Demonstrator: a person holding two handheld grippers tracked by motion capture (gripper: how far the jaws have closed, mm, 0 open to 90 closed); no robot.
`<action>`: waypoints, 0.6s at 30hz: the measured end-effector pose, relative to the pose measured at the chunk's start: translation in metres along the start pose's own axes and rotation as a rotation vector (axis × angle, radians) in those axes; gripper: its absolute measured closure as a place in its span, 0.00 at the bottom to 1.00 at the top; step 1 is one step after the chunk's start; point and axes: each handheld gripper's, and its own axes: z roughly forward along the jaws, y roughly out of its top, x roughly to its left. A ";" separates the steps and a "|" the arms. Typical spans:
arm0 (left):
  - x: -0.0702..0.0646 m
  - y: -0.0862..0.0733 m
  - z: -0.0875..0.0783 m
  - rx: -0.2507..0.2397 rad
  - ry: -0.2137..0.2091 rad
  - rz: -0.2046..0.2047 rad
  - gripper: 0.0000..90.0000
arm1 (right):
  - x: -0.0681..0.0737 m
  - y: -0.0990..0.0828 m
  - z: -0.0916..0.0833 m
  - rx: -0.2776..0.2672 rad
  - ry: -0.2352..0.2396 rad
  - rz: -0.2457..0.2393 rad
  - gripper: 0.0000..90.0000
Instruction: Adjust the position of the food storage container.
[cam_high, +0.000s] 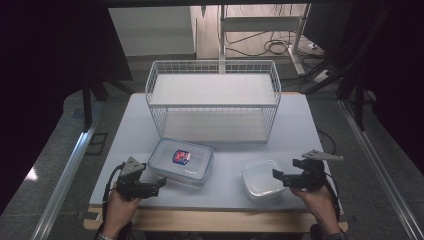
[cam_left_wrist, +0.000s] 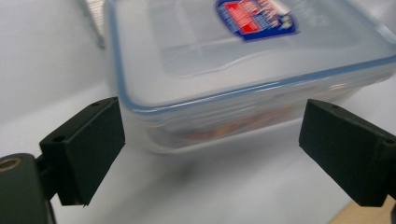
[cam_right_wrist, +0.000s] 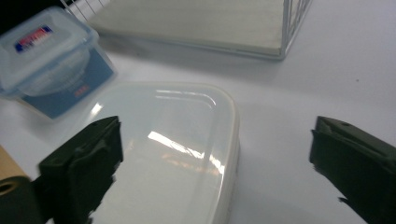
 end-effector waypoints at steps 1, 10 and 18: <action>0.001 0.000 0.000 0.002 0.002 0.000 0.07 | 0.001 0.000 0.001 0.006 -0.010 -0.010 0.08; 0.003 -0.002 0.002 0.003 -0.004 -0.003 0.05 | 0.003 0.002 -0.002 -0.023 -0.042 -0.021 0.29; 0.003 -0.004 0.004 -0.011 0.023 0.025 0.04 | 0.007 0.002 -0.001 0.001 -0.054 -0.082 0.54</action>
